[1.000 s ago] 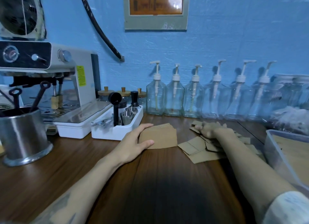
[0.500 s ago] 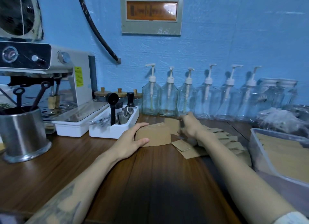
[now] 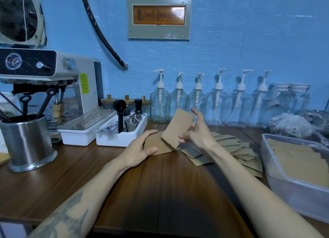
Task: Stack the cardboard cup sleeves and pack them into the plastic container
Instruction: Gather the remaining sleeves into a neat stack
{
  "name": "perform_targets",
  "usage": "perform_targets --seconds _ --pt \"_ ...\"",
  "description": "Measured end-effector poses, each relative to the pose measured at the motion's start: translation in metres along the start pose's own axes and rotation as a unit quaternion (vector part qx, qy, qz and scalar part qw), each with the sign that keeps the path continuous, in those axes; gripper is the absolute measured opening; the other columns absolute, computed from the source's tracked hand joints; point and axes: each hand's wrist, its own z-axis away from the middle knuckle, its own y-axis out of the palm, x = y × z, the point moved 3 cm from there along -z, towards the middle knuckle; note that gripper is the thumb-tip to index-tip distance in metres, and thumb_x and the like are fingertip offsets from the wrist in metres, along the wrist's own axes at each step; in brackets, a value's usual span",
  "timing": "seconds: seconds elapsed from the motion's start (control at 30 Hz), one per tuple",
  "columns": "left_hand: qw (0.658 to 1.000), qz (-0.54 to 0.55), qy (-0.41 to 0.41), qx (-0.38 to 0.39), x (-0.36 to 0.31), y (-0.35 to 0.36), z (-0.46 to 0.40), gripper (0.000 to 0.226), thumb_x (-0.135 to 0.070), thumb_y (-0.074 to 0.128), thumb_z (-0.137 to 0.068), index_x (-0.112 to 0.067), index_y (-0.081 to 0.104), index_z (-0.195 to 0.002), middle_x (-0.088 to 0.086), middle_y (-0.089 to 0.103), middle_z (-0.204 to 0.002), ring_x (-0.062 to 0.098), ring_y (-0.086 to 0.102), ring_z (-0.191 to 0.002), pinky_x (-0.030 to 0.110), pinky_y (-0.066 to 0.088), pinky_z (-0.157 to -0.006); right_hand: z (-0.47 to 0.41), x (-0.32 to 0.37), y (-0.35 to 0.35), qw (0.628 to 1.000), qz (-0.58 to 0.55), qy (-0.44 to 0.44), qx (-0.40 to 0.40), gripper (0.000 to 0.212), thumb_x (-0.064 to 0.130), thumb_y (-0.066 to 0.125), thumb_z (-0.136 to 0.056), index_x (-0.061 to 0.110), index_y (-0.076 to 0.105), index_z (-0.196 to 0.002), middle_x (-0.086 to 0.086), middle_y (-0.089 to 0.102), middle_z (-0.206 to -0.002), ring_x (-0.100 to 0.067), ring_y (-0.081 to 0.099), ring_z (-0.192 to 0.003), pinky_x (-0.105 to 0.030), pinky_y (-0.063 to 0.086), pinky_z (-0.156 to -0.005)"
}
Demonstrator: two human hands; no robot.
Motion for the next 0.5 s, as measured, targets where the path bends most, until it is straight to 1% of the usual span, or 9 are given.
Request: perform_targets --seconds 0.07,0.13,0.17,0.2,0.27,0.3,0.33,0.4,0.5 --pt "1.000 0.015 -0.002 0.010 -0.001 0.001 0.001 0.065 -0.018 0.075 -0.087 -0.036 0.043 -0.141 -0.007 0.060 -0.130 0.003 0.061 -0.112 0.027 0.051 -0.098 0.001 -0.007 0.009 1.000 0.029 0.000 0.006 0.101 -0.018 0.067 -0.078 0.032 0.018 -0.152 -0.012 0.060 -0.087 -0.027 0.067 -0.071 -0.053 0.060 -0.070" --pt "1.000 0.027 0.000 0.015 -0.002 0.001 0.002 0.069 -0.019 0.079 -0.083 -0.034 0.043 -0.141 -0.008 0.060 -0.130 0.000 0.061 -0.111 0.024 0.050 -0.098 0.001 -0.016 0.015 0.995 0.094 -0.007 -0.014 0.086 -0.006 0.073 -0.079 0.031 0.033 -0.146 -0.005 0.057 -0.081 -0.025 0.066 -0.071 -0.051 0.060 -0.066" --pt "0.999 0.032 0.001 0.015 -0.003 0.001 0.002 0.071 -0.021 0.080 -0.082 -0.034 0.043 -0.141 -0.009 0.060 -0.130 0.001 0.061 -0.111 0.025 0.050 -0.099 0.000 -0.019 0.016 0.988 0.151 -0.023 -0.037 0.074 0.003 0.075 -0.080 0.028 0.041 -0.140 -0.003 0.055 -0.079 -0.024 0.064 -0.074 -0.051 0.059 -0.068" --pt "0.999 0.033 0.002 0.014 -0.003 0.001 0.002 0.073 -0.023 0.081 -0.080 -0.033 0.043 -0.141 -0.009 0.060 -0.130 0.002 0.060 -0.113 0.027 0.050 -0.100 0.000 -0.021 0.017 0.973 0.220 -0.041 -0.061 0.062 0.015 0.077 -0.080 0.026 0.047 -0.133 -0.001 0.055 -0.079 -0.023 0.063 -0.079 -0.050 0.057 -0.073" --pt "1.000 0.027 0.003 0.015 -0.004 0.002 0.002 0.074 -0.028 0.082 -0.080 -0.034 0.043 -0.142 -0.009 0.059 -0.132 0.006 0.059 -0.117 0.031 0.049 -0.102 0.001 -0.022 0.017 0.936 0.336 -0.050 -0.093 0.040 0.039 0.073 -0.082 0.020 0.055 -0.113 -0.001 0.058 -0.088 -0.025 0.061 -0.090 -0.046 0.052 -0.079" --pt "1.000 0.025 0.003 0.016 -0.004 0.002 0.002 0.073 -0.031 0.081 -0.080 -0.035 0.043 -0.142 -0.009 0.058 -0.131 0.007 0.059 -0.117 0.032 0.050 -0.102 0.003 -0.022 0.017 0.919 0.381 -0.039 -0.095 0.038 0.048 0.068 -0.084 0.019 0.056 -0.105 -0.002 0.057 -0.095 -0.026 0.060 -0.095 -0.045 0.051 -0.080" --pt "1.000 0.023 0.004 0.016 -0.004 0.002 0.002 0.072 -0.032 0.081 -0.080 -0.036 0.043 -0.141 -0.010 0.058 -0.131 0.006 0.059 -0.116 0.033 0.050 -0.101 0.005 -0.023 0.017 0.900 0.427 -0.023 -0.088 0.041 0.056 0.062 -0.085 0.020 0.057 -0.102 -0.002 0.056 -0.102 -0.028 0.059 -0.099 -0.044 0.050 -0.081" --pt "1.000 0.011 0.010 0.012 -0.003 0.002 0.002 0.068 -0.036 0.079 -0.081 -0.038 0.044 -0.140 -0.014 0.058 -0.129 0.003 0.059 -0.113 0.031 0.051 -0.099 0.009 -0.027 0.019 0.859 0.509 -0.002 -0.055 0.052 0.066 0.053 -0.087 0.018 0.062 -0.105 -0.003 0.054 -0.115 -0.029 0.055 -0.109 -0.043 0.049 -0.082" --pt "1.000 -0.015 0.018 0.003 -0.001 0.002 0.001 0.059 -0.038 0.072 -0.087 -0.044 0.043 -0.138 -0.020 0.055 -0.129 -0.003 0.057 -0.112 0.027 0.051 -0.098 0.011 -0.033 0.023 0.816 0.578 0.006 0.000 0.068 0.070 0.048 -0.087 0.011 0.065 -0.117 -0.008 0.053 -0.125 -0.030 0.048 -0.121 -0.044 0.046 -0.092"
